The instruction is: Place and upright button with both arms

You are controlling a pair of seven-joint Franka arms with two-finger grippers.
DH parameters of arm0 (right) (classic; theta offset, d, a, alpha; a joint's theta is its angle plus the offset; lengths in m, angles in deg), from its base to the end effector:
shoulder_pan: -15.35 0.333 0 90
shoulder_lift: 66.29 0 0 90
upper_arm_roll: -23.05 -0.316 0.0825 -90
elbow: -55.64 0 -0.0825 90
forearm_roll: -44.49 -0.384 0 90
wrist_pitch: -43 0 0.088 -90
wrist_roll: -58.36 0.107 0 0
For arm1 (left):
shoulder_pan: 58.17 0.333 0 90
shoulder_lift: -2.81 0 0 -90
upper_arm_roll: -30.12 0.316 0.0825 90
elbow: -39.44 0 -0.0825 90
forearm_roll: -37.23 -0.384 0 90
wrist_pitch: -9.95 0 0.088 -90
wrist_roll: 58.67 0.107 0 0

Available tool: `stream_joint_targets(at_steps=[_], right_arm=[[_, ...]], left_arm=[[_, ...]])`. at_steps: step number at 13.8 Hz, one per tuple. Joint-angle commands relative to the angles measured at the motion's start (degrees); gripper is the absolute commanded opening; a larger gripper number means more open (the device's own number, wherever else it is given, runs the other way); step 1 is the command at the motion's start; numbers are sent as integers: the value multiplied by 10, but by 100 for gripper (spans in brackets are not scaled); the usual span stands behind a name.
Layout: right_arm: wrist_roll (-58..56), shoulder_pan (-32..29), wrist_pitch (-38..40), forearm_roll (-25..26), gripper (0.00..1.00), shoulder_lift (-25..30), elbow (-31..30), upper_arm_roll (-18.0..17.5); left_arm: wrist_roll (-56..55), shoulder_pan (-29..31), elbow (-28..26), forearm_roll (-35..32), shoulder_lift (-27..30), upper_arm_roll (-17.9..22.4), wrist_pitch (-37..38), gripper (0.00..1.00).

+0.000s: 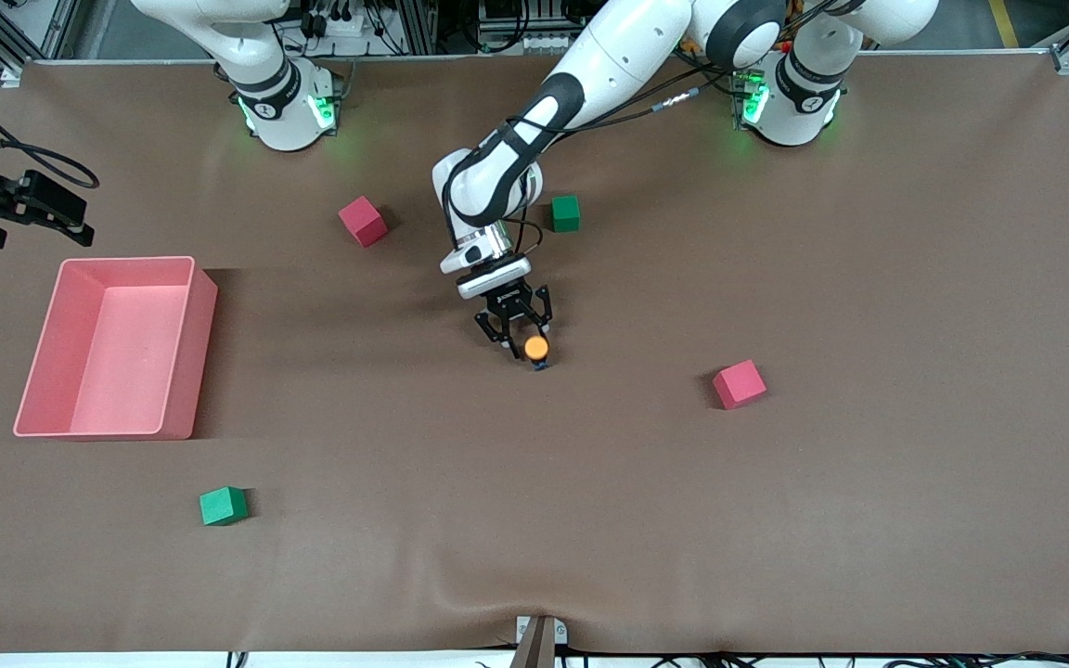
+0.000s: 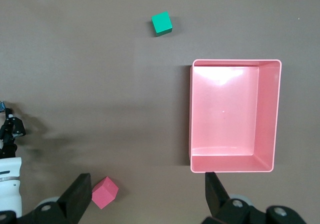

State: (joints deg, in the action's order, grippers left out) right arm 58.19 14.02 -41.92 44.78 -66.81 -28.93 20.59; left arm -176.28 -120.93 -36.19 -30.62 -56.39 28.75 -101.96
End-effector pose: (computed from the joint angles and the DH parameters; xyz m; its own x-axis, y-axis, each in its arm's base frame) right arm 0.5485 0.0101 0.6560 0.9997 0.0222 -0.0030 0.0223 -0.9997 0.0046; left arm 0.3694 -0.6122 0.1071 0.5592 0.0249 0.8287 0.3139 -0.9315 -0.1839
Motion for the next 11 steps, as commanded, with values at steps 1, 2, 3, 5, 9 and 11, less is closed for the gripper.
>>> stream_joint_targets(at_steps=[1, 2, 3, 5, 9, 11], right_arm=[[-4, -9, 5, 9, 100, -7, 13, -7], [-4, -9, 5, 9, 100, -6, 13, -7], [-4, -9, 5, 9, 100, -6, 13, -7], [-4, -9, 5, 9, 100, -6, 13, -7], [-4, -10, 5, 9, 100, -6, 13, -7], [-4, -9, 4, 8, 100, -6, 13, -7]], left_arm=[[52, -2, 10, 53, 7, -7, 2, 100], [71, -2, 10, 85, 16, -9, 2, 100], [90, -2, 10, 113, 32, -13, 2, 100], [157, -1, 12, 178, 62, -20, 2, 100], [259, 5, 17, 281, 130, -26, 1, 100], [307, 24, 17, 347, 171, -24, 1, 100]])
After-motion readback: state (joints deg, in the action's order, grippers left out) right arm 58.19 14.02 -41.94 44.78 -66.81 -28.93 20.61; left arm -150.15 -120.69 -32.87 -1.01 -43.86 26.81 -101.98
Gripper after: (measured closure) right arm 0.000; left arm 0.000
